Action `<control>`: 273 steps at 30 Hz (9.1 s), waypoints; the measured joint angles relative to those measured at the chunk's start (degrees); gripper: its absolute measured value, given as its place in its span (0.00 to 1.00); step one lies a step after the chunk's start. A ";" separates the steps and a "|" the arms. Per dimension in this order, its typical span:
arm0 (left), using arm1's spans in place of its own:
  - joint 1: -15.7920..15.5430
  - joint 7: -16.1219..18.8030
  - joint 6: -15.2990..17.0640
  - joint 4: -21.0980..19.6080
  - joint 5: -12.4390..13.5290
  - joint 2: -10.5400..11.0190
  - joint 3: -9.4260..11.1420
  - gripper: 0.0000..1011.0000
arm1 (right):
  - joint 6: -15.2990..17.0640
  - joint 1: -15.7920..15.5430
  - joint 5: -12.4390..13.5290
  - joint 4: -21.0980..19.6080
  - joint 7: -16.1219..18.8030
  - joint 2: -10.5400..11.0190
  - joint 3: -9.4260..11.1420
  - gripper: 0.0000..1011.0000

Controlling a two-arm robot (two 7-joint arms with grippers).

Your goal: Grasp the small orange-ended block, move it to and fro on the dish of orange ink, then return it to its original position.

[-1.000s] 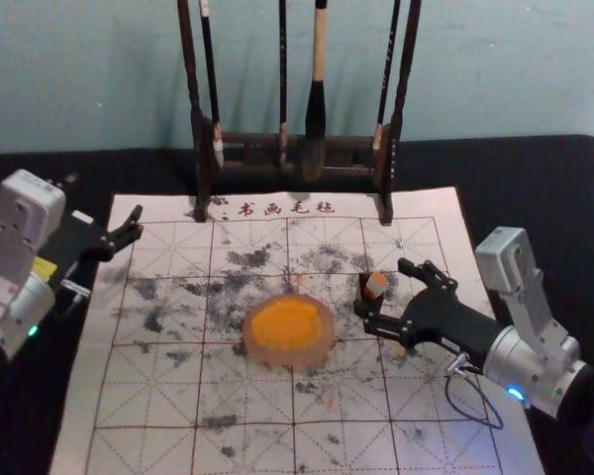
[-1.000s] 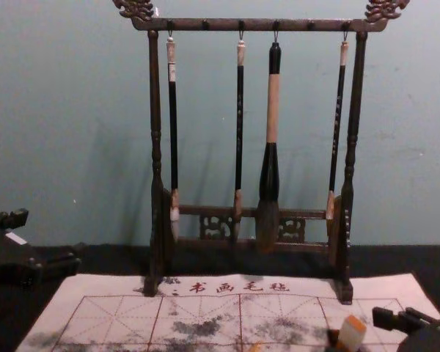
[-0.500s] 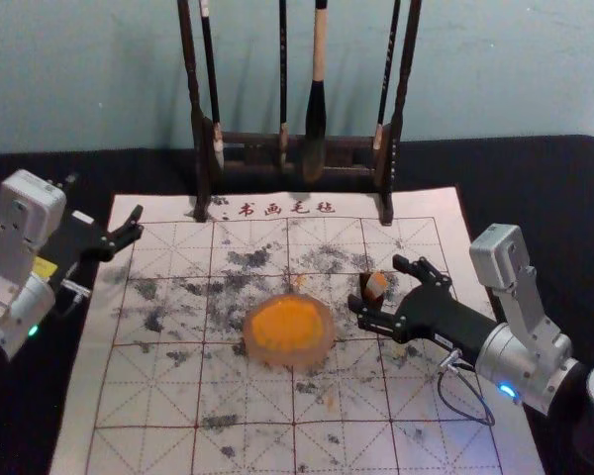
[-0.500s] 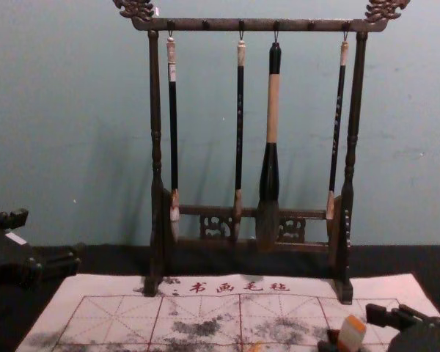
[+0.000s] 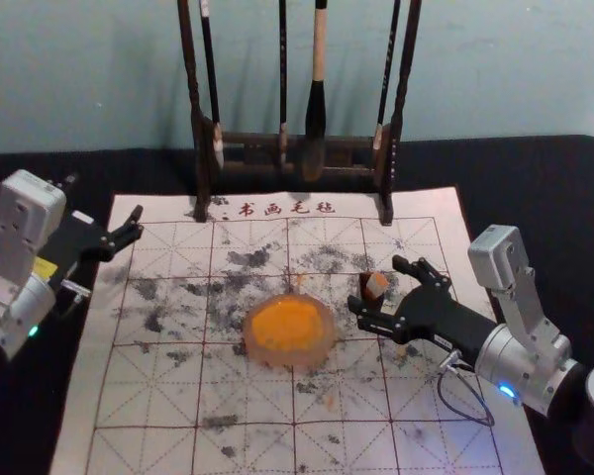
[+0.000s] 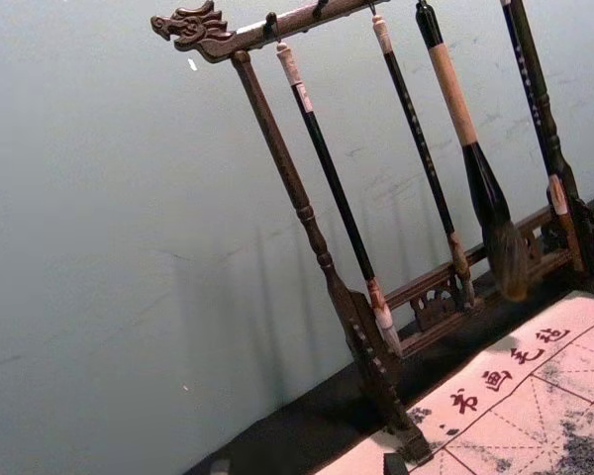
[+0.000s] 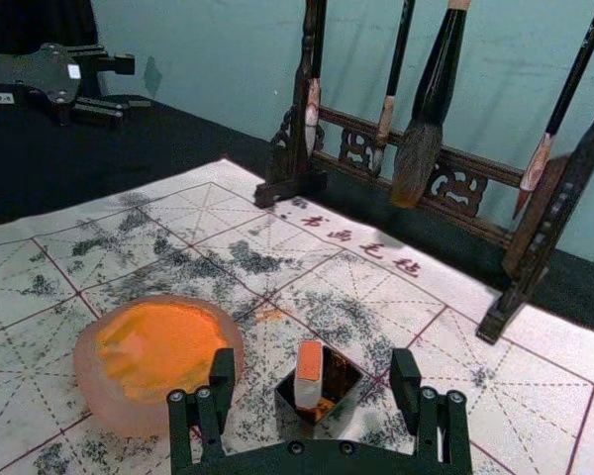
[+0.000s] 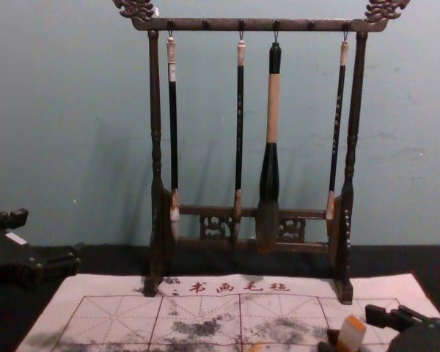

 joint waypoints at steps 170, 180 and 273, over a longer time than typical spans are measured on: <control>0.00 0.00 0.00 0.00 0.00 0.00 0.00 0.99 | 17.62 9.49 -1.13 -3.41 5.56 -1.38 -7.67 0.13; 0.00 0.00 0.00 0.00 0.00 0.00 0.00 0.99 | 17.93 7.96 0.06 -5.59 6.26 0.15 -7.41 0.13; 0.00 0.00 0.00 0.00 0.00 0.00 0.00 0.99 | 19.09 8.10 0.45 -5.65 5.63 -0.73 -8.22 0.13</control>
